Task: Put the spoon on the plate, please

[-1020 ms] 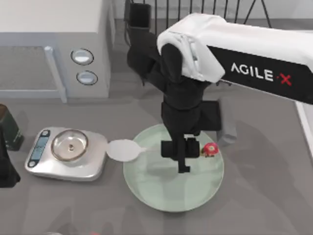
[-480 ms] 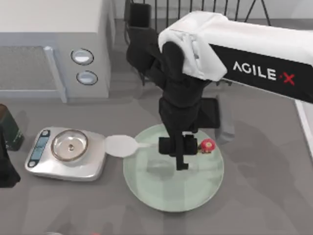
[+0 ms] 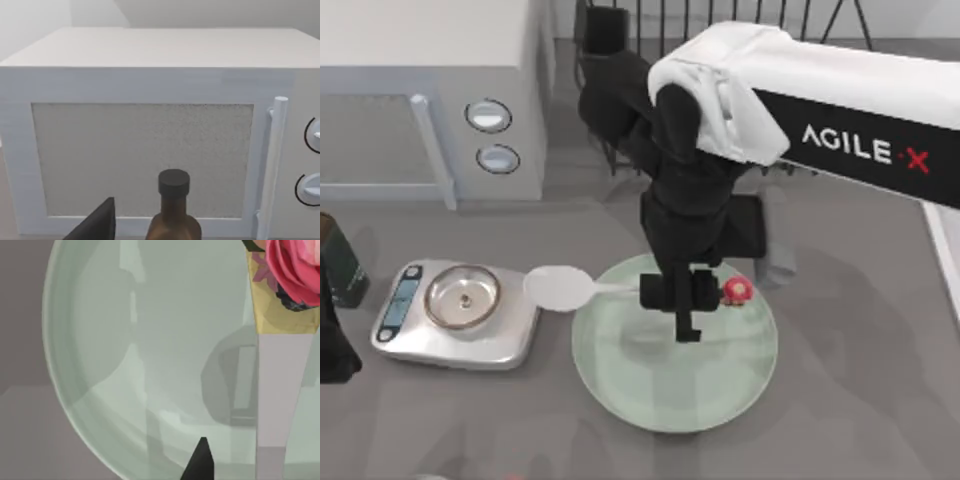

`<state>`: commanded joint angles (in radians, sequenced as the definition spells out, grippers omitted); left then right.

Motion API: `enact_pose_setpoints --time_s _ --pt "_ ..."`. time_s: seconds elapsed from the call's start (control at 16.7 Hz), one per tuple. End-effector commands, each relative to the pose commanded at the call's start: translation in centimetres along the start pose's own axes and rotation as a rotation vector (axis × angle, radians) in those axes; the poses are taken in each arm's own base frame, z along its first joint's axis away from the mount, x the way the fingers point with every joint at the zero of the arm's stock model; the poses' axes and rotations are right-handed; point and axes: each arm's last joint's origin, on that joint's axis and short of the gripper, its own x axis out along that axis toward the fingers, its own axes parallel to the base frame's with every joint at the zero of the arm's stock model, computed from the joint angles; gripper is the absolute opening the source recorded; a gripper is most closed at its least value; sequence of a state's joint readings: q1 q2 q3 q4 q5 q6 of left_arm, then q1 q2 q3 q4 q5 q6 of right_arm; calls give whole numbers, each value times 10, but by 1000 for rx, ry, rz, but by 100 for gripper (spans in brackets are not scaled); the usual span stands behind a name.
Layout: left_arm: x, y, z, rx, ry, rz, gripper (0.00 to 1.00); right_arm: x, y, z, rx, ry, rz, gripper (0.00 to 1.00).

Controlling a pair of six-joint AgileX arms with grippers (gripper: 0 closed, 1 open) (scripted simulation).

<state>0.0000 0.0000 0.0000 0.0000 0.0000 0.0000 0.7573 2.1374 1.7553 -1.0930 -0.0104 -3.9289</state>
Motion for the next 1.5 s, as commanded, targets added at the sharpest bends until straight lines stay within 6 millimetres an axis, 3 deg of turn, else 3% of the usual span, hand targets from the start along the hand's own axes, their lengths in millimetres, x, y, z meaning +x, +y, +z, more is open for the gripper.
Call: enact_pose_setpoints --time_s 0.42,0.78,1.08,1.5 --pt "0 0 0 0 0 0 100 16 -1 1 4 -8 -7 0" --pt "0 0 0 0 0 0 100 52 -8 1 0 -64 -62 0" --pt "0 0 0 0 0 0 100 53 -9 2 0 -66 -64 0" --pt "0 0 0 0 0 0 100 53 -9 2 0 -66 -64 53"
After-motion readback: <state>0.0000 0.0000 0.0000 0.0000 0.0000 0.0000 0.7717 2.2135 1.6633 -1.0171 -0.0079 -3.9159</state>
